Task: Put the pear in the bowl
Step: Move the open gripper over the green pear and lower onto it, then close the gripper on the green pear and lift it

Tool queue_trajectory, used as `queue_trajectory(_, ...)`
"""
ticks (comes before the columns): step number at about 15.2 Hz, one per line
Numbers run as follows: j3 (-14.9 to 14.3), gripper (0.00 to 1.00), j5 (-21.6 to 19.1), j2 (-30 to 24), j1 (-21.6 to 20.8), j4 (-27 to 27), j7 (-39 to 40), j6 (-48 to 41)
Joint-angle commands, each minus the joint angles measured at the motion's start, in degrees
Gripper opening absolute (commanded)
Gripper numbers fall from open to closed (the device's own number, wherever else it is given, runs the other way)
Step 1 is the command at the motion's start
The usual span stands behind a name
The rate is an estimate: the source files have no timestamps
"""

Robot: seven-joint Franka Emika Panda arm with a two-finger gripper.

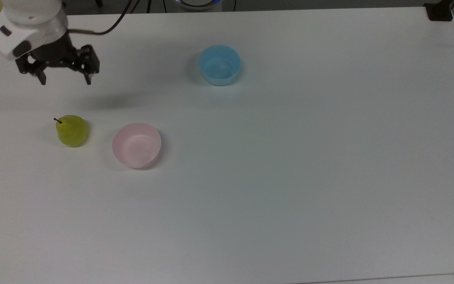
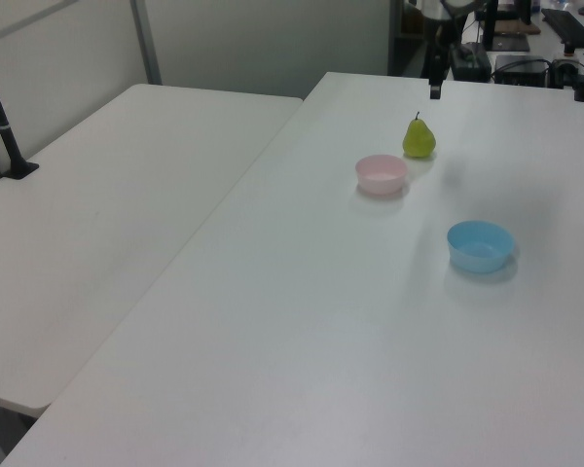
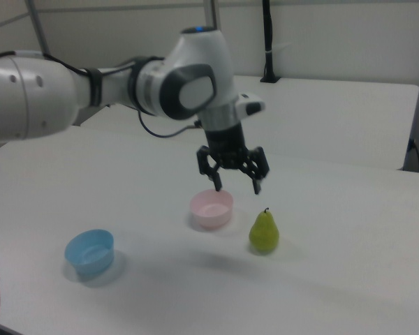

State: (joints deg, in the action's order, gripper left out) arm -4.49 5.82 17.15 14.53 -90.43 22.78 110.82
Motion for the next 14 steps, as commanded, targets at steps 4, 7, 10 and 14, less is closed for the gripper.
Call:
queue_trajectory(4,-0.44,1.0,-7.12,7.54,4.11,-0.53,-10.11,11.77)
queue_trajectory(7,-0.09,1.0,-7.58,9.83,3.84,-0.62,-12.05,15.12)
queue_trajectory(10,0.09,1.0,-7.14,10.45,3.75,-1.58,-12.41,16.27)
queue_trajectory(14,0.09,0.92,-6.35,11.15,3.23,-2.99,-11.62,17.86)
